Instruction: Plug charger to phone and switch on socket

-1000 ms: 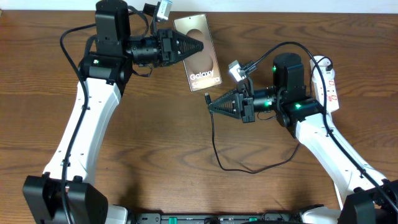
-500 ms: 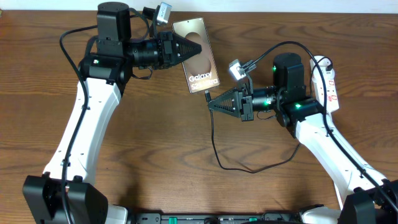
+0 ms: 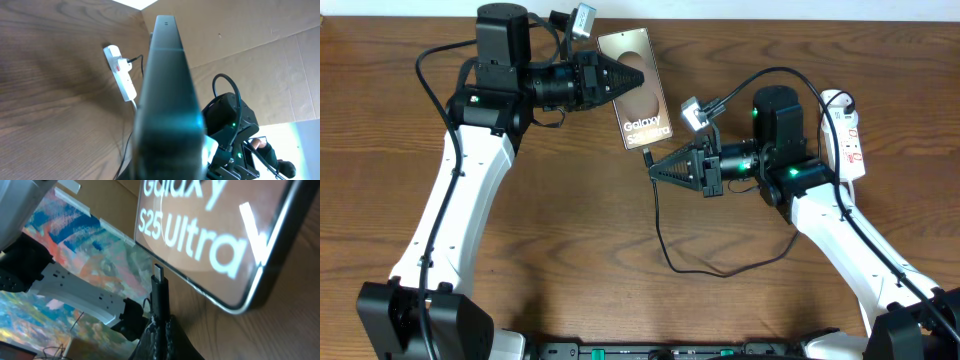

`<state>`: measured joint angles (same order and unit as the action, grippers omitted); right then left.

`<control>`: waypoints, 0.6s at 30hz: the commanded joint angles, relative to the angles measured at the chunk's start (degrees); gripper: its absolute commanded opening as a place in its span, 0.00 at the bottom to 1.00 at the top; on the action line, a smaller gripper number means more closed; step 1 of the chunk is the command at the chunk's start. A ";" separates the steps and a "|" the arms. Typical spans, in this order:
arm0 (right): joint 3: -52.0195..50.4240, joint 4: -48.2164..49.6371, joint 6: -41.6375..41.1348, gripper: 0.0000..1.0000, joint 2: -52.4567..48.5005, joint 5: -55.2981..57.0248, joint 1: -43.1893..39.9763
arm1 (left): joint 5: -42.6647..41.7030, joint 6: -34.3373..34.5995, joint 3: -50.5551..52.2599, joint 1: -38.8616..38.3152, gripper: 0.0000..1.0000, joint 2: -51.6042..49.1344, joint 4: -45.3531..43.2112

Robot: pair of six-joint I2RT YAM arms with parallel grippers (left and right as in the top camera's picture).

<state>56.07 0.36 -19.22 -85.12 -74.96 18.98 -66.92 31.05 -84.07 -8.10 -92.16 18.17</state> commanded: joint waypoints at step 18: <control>0.13 1.64 -3.06 0.01 -0.39 -2.16 0.07 | -3.10 3.76 -0.90 0.31 0.07 0.76 -0.50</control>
<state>56.07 1.65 -21.76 -85.12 -75.48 18.98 -67.61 33.89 -84.07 -7.99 -92.16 18.13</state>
